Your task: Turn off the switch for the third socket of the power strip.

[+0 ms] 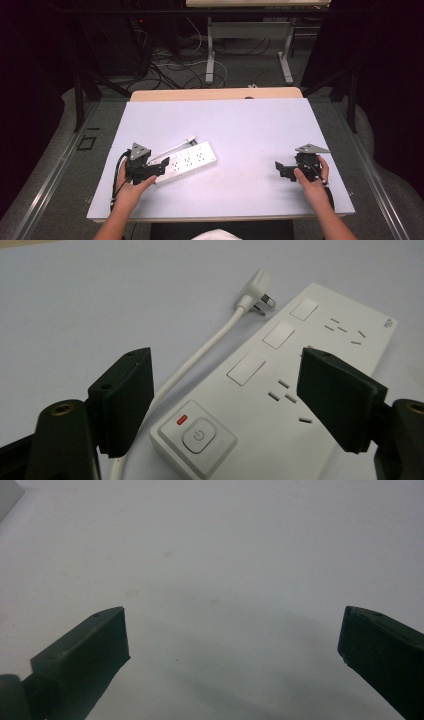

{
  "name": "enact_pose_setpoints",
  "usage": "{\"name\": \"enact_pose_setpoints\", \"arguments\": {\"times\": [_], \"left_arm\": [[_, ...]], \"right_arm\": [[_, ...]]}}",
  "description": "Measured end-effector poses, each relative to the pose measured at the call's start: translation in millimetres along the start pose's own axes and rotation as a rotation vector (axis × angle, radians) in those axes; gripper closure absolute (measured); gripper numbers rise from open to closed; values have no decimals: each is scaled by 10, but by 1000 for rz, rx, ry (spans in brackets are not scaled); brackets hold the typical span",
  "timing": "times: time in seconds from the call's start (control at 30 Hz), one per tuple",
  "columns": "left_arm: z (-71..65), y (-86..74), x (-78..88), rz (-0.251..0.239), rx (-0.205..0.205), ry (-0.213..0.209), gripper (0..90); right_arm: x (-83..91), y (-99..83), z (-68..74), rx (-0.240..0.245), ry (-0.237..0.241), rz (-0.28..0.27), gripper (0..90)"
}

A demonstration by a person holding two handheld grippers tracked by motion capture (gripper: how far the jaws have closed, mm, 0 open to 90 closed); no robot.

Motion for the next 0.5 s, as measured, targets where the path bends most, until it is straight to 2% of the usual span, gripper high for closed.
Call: {"name": "enact_pose_setpoints", "arguments": {"times": [0.5], "left_arm": [[-152,17,-30,30,-17,-45,257]], "right_arm": [[-4,-4,16,0,3,4,0]]}}
Point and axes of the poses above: each handheld gripper's, and its own axes: x roughly backward along the jaws, y roughly out of its top, z roughly to its left, the point moved 4 cm from there along -x, roughly forward along the jaws, and after that the axes turned 10 degrees about z, right-handed, at the moved point
